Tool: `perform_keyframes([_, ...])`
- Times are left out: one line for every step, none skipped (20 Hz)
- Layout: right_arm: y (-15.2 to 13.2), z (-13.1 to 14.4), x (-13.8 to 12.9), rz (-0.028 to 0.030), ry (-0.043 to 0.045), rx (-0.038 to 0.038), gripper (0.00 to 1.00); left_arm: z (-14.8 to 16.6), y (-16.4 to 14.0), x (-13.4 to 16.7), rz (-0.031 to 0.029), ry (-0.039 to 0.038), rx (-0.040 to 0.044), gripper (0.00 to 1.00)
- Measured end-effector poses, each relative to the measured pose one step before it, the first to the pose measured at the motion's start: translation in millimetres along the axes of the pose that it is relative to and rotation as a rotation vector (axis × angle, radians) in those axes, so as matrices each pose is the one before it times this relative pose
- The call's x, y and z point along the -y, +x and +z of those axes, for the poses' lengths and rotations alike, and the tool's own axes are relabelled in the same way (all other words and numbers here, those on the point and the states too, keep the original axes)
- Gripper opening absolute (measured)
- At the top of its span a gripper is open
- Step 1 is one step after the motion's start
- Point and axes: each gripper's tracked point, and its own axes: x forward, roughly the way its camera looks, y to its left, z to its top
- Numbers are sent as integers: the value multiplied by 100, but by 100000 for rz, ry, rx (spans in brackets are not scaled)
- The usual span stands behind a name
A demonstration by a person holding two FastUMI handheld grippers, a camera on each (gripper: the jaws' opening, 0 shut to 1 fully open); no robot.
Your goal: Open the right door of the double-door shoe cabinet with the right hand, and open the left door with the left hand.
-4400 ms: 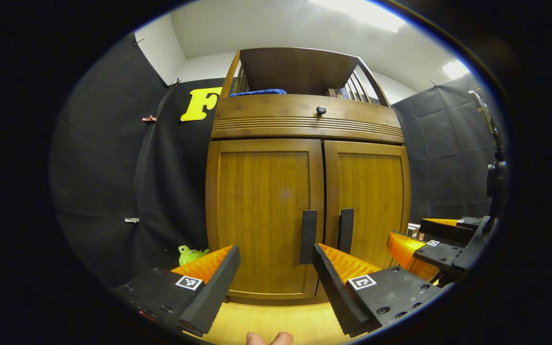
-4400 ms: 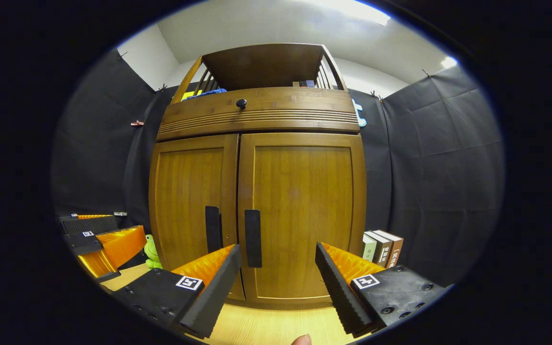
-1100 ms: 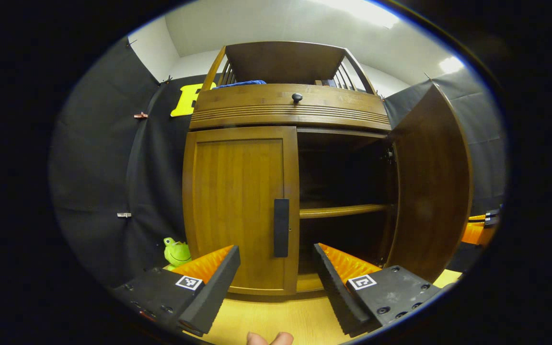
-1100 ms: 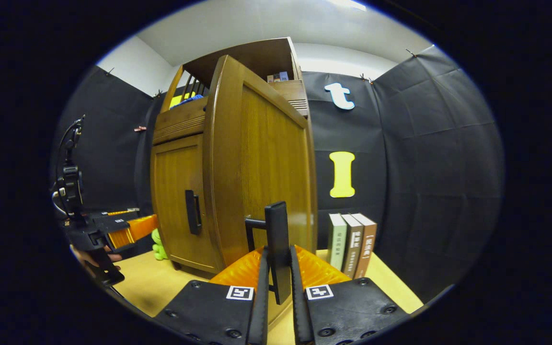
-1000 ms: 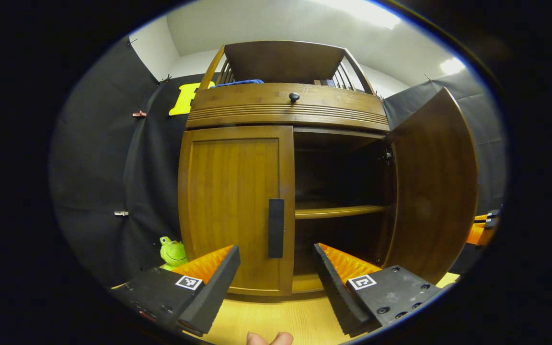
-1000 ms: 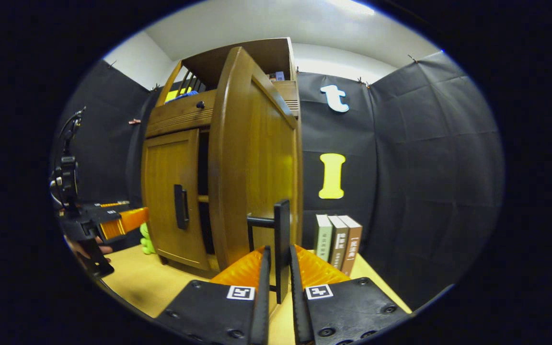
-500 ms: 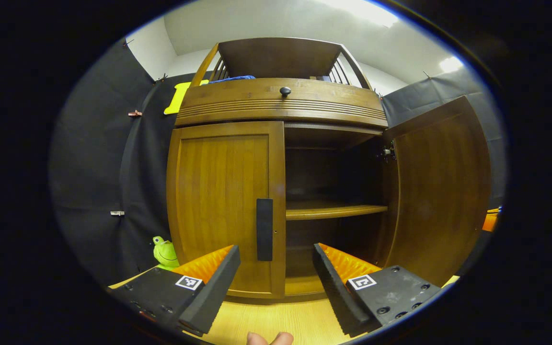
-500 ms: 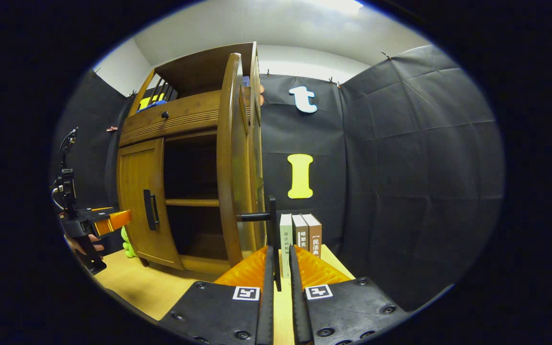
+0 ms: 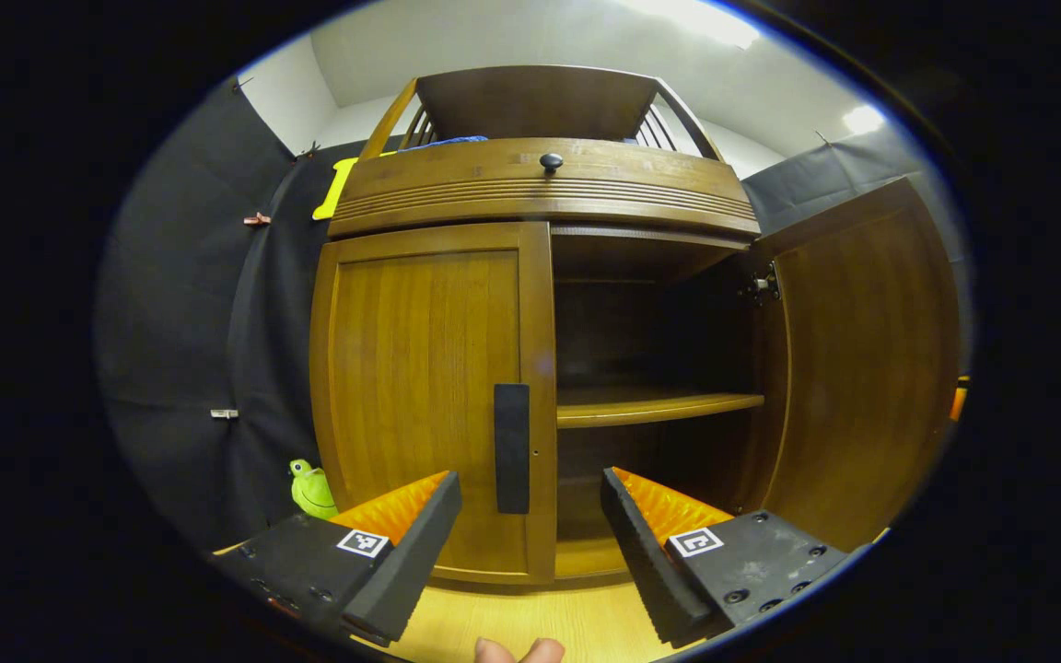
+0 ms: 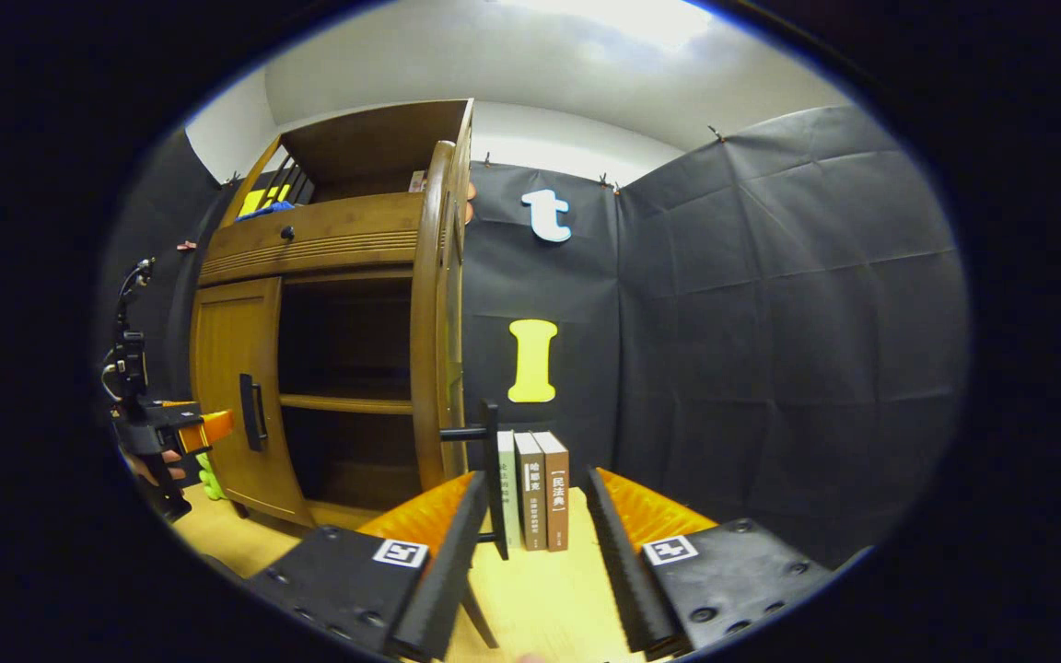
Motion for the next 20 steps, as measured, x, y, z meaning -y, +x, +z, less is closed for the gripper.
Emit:
perform_keyframes([-74, 497, 303, -846, -1624, 1932, 87, -162, 779, -305, 496, -200, 185, 95])
perform_keyframes([-236, -129, 98, -337, 959, 167, 100, -236, 873, -143, -25, -982, -247, 94])
perform_keyframes([-288, -276, -73, 968, 2679, -958, 99, -293, 520, 109, -601, -920, -390, 94])
perform_keyframes([-431, -60, -257, 1304, 3454, -642, 95, -87, 873, -54, -498, 108, -1010, 94])
perform_keyframes([-283, 149, 125, 135, 3351, 110, 99, -75, 1031, -351, 556, 1168, -58, 95])
perform_keyframes([-121, 198, 332, 187, 1825, 483, 100, 34, 859, -319, 1058, 1548, 762, 94])
perform_keyframes([-113, -6, 323, -137, -298, 621, 94, -175, 920, -64, 161, 1098, 516, 93])
perform_keyframes([-29, 2, 303, -394, -1462, 388, 98, -221, 788, 86, -389, 56, -805, 93])
perform_keyframes([86, -122, 242, -299, -2050, 72, 99, -416, 521, 73, -245, -732, -762, 94])
perform_keyframes([36, -78, 216, -769, -2106, 308, 98, -25, 586, -45, -46, -659, -344, 94])
perform_keyframes([50, 72, 141, -359, -2110, 107, 98, -94, 522, -290, 719, -366, -536, 93])
perform_keyframes([-60, 8, 77, -389, -1581, 65, 98, -126, 478, -253, 518, 71, -385, 92])
perform_keyframes([-72, 187, 13, -77, -31, 495, 98, -182, 531, -281, 698, 537, -372, 90])
perform_keyframes([26, 145, -58, 116, 962, 82, 98, -34, 441, -371, 943, 880, 2, 87])
perform_keyframes([-45, -121, -282, 760, 1143, -99, 98, -388, 491, -140, 753, 950, -121, 82])
perform_keyframes([23, -96, -228, 654, 747, -237, 93, -169, 478, -34, -27, 975, -298, 77])
perform_keyframes([28, -97, -66, 309, 143, -191, 93, -176, 320, -39, -121, 659, -172, 72])
perform_keyframes([27, -204, 5, -25, -357, -558, 98, -33, 335, 139, -463, -456, -527, 69])
perform_keyframes([-49, -210, -175, 154, -525, -307, 98, -98, 108, 306, -652, -1049, -418, 63])
perform_keyframes([-36, -21, -223, 381, -376, -341, 98, 236, -104, 291, -1126, -1514, 32, 57])
